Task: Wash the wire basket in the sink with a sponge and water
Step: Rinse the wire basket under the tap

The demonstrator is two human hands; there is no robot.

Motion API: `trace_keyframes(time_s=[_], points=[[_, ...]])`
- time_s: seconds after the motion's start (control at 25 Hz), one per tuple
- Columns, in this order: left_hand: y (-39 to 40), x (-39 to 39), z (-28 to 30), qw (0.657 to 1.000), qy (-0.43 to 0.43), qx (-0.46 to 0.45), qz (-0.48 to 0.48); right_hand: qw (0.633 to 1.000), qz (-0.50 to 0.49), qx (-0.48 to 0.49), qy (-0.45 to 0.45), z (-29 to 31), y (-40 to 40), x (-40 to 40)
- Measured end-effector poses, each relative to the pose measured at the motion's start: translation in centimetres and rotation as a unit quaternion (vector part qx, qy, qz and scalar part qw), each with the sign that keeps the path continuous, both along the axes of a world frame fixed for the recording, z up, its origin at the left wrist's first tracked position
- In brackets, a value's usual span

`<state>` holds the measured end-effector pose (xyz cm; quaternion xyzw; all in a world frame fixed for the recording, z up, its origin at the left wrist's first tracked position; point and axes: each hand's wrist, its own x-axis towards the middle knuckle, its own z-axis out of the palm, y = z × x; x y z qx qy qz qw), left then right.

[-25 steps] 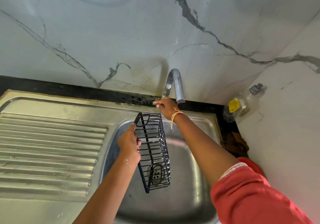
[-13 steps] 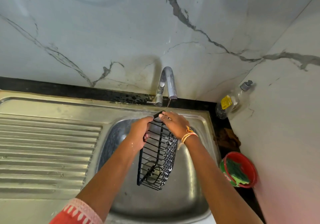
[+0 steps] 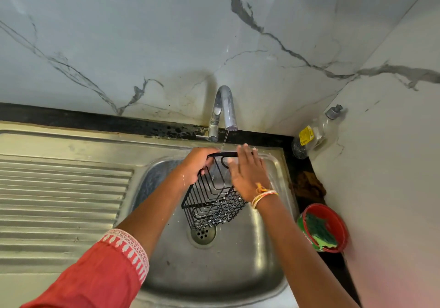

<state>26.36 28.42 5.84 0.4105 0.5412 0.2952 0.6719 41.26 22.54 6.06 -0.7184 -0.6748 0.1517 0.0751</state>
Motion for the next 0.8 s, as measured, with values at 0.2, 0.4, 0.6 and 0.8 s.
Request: trace_keyframes(time_s=[0.2, 0.4, 0.6, 0.8], points=[[1.4, -0.9, -0.8, 1.0, -0.024, 0.015, -0.005, 0.993, 0.089, 0.075, -0.024, 0.2, -0.5, -1.2], [2.2, 0.2, -1.0, 0.998, -0.048, 0.031, 0.032, 0.997, 0.017, 0.055, -0.055, 0.1, 0.9, -3.8], [2.6, -0.5, -2.2, 0.989, -0.093, 0.068, 0.097, 0.991, 0.017, 0.1, -0.085, 0.5, 0.8, -2.7], [3.0, -0.1, -2.7, 0.982, -0.072, 0.091, 0.151, 0.987, -0.11, 0.071, -0.097, 0.5, 0.0, -4.0]])
